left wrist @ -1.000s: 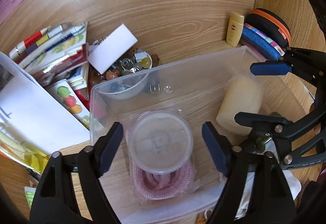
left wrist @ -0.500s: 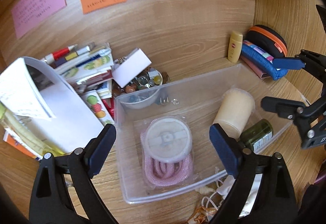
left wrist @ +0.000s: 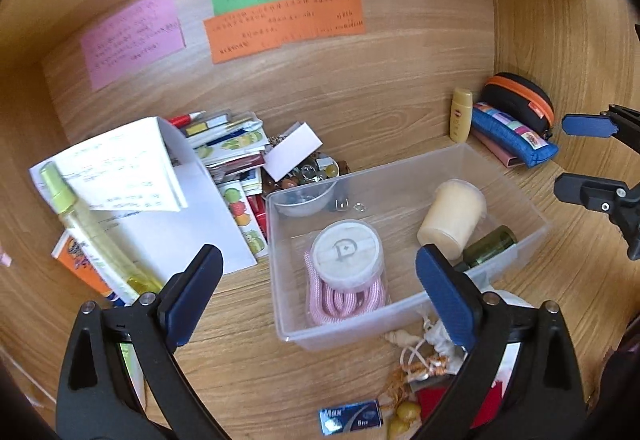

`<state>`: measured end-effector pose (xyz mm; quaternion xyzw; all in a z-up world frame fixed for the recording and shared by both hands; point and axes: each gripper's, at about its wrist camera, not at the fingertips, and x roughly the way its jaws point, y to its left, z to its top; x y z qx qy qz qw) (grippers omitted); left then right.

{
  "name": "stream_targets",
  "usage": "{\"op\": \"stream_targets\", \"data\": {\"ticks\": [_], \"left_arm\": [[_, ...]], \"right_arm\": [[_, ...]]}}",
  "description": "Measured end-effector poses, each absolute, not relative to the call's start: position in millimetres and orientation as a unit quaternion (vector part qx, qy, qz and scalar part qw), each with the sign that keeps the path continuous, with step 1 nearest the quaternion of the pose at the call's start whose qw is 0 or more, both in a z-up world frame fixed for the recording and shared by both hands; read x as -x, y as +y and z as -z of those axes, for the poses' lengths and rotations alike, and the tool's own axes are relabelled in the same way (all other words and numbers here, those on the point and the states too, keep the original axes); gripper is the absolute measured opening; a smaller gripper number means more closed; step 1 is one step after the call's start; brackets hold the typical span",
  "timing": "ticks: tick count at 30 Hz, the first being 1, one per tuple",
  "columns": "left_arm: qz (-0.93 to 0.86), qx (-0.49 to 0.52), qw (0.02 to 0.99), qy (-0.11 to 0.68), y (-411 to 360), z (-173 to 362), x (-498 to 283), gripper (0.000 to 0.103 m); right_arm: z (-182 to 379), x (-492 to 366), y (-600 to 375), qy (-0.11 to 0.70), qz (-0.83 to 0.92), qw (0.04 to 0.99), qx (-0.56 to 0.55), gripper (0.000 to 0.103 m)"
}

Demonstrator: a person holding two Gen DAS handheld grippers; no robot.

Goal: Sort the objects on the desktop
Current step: 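Grasp the white drawstring pouch with the right gripper while the left grasps the blue Max box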

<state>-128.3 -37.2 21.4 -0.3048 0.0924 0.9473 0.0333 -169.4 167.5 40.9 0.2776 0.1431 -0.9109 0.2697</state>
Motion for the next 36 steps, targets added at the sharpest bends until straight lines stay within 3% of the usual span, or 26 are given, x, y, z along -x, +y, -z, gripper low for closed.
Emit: {"op": "stream_targets", "data": {"ticks": [4,10,28,36], "left_arm": [[-0.951,0.293,0.029,0.091,-40,-23,111,0.1],[-0.951,0.296,0.024,0.085,-45,-15,91,0.101],[-0.926,0.375,0.006,0.051,-72,46,66,0.101],[-0.911,0.409,0.019,0.054,-66,75,68,0.101]], "right_arm": [[-43,149,171,0.142,0.915,0.274,-0.261,0.098],[-34,127,168,0.147,0.915,0.281,-0.251,0.099],[50,125,134,0.138,0.861,0.329,-0.362,0.099],[66,148,136,0.073,0.832,0.355,-0.419,0.099]]}}
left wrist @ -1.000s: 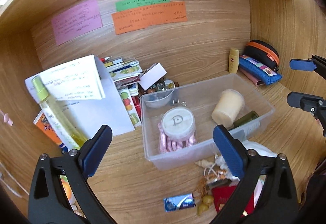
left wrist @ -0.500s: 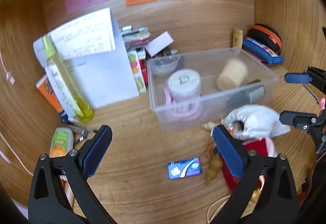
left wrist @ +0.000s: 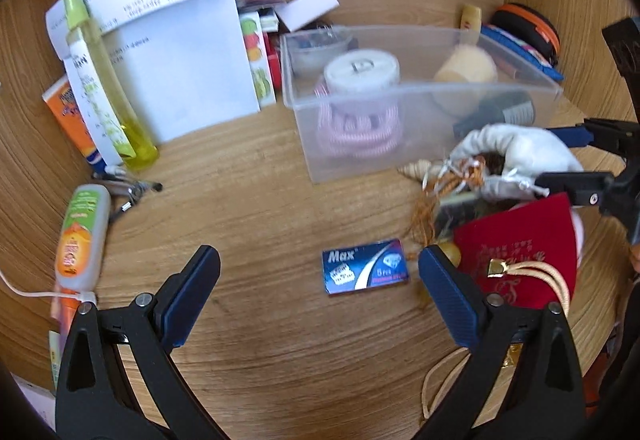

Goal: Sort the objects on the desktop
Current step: 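Grasp the white drawstring pouch with the right gripper while the left grasps the blue Max box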

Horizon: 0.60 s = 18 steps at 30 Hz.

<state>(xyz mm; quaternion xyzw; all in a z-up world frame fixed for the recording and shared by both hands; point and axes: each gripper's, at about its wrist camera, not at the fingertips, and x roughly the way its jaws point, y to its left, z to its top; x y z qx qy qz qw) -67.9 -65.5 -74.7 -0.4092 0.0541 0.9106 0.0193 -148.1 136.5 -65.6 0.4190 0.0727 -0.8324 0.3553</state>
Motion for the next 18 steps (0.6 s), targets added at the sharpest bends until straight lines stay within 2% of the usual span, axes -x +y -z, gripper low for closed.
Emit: {"op": "stream_targets", "data": {"ticks": [8,12,14,16,18], "left_arm": [[-0.904,0.424,0.022,0.052,-71,85,68,0.101],[-0.902,0.428,0.023,0.049,-71,88,71,0.101],[-0.901,0.43,0.024,0.045,-70,89,73,0.101],[-0.9,0.434,0.029,0.043,-69,91,75,0.101],[-0.898,0.436,0.032,0.043,-67,92,77,0.101]], "right_arm": [[80,152,120,0.1,0.812,0.37,-0.441,0.096],[82,153,115,0.12,0.813,0.366,-0.436,0.09],[79,153,116,0.117,0.814,0.369,-0.434,0.084],[76,153,118,0.112,0.813,0.372,-0.434,0.07],[73,154,122,0.108,0.812,0.374,-0.435,0.064]]}}
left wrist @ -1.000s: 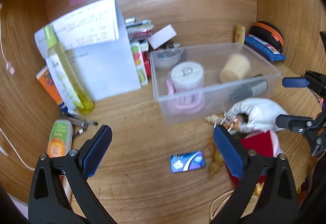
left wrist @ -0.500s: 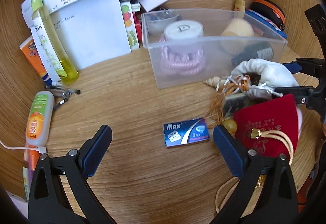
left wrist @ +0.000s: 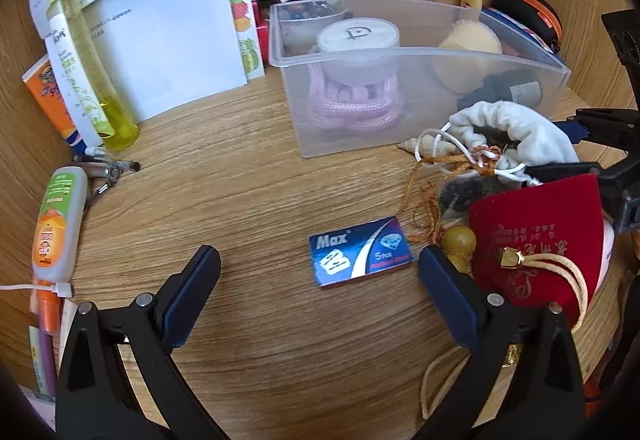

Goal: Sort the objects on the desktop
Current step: 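Grasp the white drawstring pouch with the right gripper while the left grasps the blue Max box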

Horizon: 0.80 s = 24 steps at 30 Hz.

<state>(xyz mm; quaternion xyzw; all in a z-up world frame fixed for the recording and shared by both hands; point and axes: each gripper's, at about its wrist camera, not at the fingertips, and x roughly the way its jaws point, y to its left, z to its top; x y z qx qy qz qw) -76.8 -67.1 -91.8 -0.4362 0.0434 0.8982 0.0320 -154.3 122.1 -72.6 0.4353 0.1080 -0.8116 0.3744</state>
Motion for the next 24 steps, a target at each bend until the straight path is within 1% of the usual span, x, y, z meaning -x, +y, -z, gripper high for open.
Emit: {"op": "stream_targets", "data": {"ticks": [1,5,6,7,9,11,12,14,19,21,24], "left_arm": [[-0.898,0.437,0.033,0.044,-66,92,77,0.101],[-0.894,0.445,0.035,0.036,-67,94,81,0.1],[-0.894,0.446,0.038,0.031,-68,94,82,0.095],[-0.892,0.45,0.046,0.022,-69,94,83,0.091],[-0.892,0.45,0.044,0.023,-69,92,83,0.075],[-0.892,0.45,0.041,0.022,-70,89,84,0.068],[-0.892,0.45,0.04,0.02,-70,90,85,0.066],[-0.894,0.446,0.038,0.021,-70,89,85,0.062],[-0.897,0.438,0.043,0.025,-66,90,84,0.054],[-0.898,0.438,0.041,0.023,-66,90,85,0.05],[-0.898,0.437,0.043,0.022,-67,91,87,0.05]], "right_arm": [[71,155,123,0.108,0.812,0.375,-0.435,0.061],[69,155,127,0.113,0.812,0.376,-0.432,0.054],[67,154,128,0.115,0.814,0.376,-0.427,0.048],[65,153,129,0.118,0.816,0.378,-0.421,0.039],[61,150,130,0.126,0.817,0.378,-0.417,0.038],[61,149,131,0.135,0.818,0.374,-0.415,0.037],[61,148,133,0.139,0.819,0.372,-0.414,0.038],[61,145,136,0.15,0.82,0.368,-0.412,0.04],[70,143,138,0.164,0.825,0.346,-0.416,0.063],[74,144,136,0.165,0.824,0.346,-0.416,0.065],[78,145,131,0.168,0.823,0.348,-0.415,0.07]]}}
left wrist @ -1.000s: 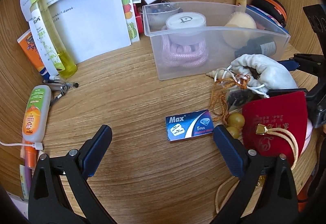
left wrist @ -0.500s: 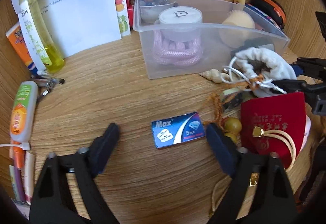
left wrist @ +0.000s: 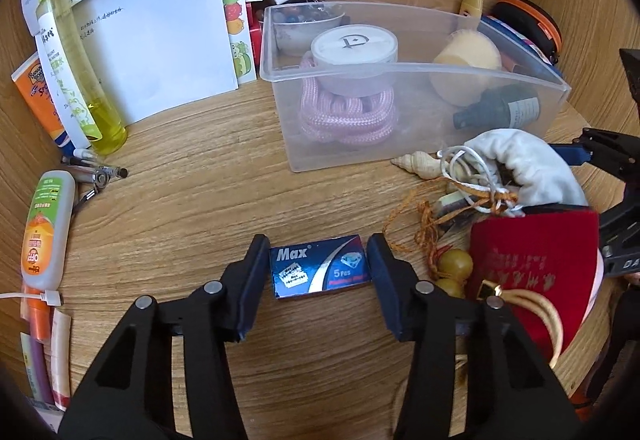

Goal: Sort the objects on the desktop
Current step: 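Grasp the white drawstring pouch with the right gripper while the left grasps the blue Max box, then carry the pouch and blue Max box over the clear bin and release both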

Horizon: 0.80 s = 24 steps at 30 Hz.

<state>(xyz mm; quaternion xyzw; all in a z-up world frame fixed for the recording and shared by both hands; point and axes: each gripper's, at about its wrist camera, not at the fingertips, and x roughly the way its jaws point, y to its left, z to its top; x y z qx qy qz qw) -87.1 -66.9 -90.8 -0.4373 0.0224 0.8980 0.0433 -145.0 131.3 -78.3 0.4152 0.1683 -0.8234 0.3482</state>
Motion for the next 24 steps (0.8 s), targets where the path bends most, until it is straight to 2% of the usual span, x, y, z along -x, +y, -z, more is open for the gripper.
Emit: {"op": "stream_targets", "data": {"ticks": [3,6,10,24], "left_arm": [[-0.898,0.437,0.043,0.023,-67,91,88,0.049],[-0.899,0.437,0.04,0.021,-69,91,88,0.049],[-0.901,0.432,0.032,0.012,-71,90,87,0.049],[-0.919,0.393,0.013,-0.013,-77,76,77,0.049]], "right_arm": [[83,145,128,0.173,0.824,0.349,-0.411,0.067],[81,145,130,0.169,0.828,0.349,-0.404,0.056],[74,146,140,0.143,0.831,0.356,-0.403,0.048],[32,129,176,0.107,0.864,0.349,-0.348,0.045]]}}
